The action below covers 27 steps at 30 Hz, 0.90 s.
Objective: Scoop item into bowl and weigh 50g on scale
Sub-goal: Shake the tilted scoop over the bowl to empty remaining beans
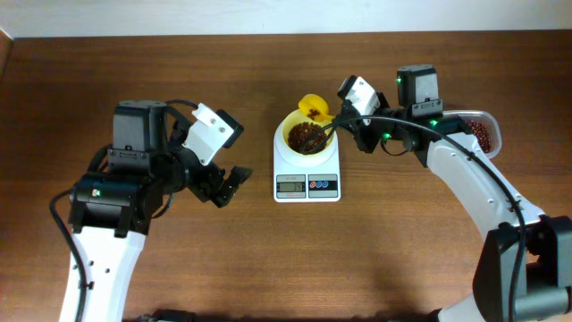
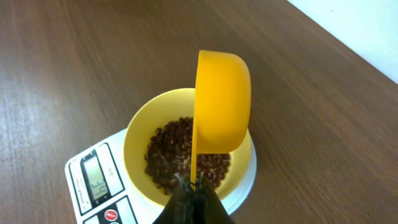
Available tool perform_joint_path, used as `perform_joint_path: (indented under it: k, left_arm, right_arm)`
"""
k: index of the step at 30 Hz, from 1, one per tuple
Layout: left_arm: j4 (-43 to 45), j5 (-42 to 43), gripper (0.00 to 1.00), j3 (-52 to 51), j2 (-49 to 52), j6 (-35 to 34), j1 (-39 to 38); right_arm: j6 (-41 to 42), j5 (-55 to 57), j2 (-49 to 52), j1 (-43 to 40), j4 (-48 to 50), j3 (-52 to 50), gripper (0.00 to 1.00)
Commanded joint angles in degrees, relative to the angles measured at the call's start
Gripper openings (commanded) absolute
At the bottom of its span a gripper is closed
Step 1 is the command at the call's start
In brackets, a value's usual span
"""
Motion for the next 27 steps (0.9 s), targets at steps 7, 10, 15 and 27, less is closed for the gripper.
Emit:
perform_joint_path:
  k: [7,10,15,27]
  left_arm:
    - [0.1,-0.3,0.99,1.0,-0.2,0.9,0.2]
    - [0.1,-0.3,0.99,1.0,-0.2,0.9,0.2]
    - [0.1,-0.2,0.99,1.0,-0.2,0.9,0.2]
    - [0.1,-0.3,0.99,1.0,-0.2,0.9,0.2]
  right_arm:
    - [-0.8,0.6,-1.6,0.1,0.2,-0.1,0.04]
    - [-0.8,0.6,-1.6,0.1,0.2,-0.1,0.04]
    - [-0.8,0.6,-1.6,0.1,0.2,-0.1,0.04]
    - [-13.3,7.5,-1.6,3.4,0.2,-0.1,0.04]
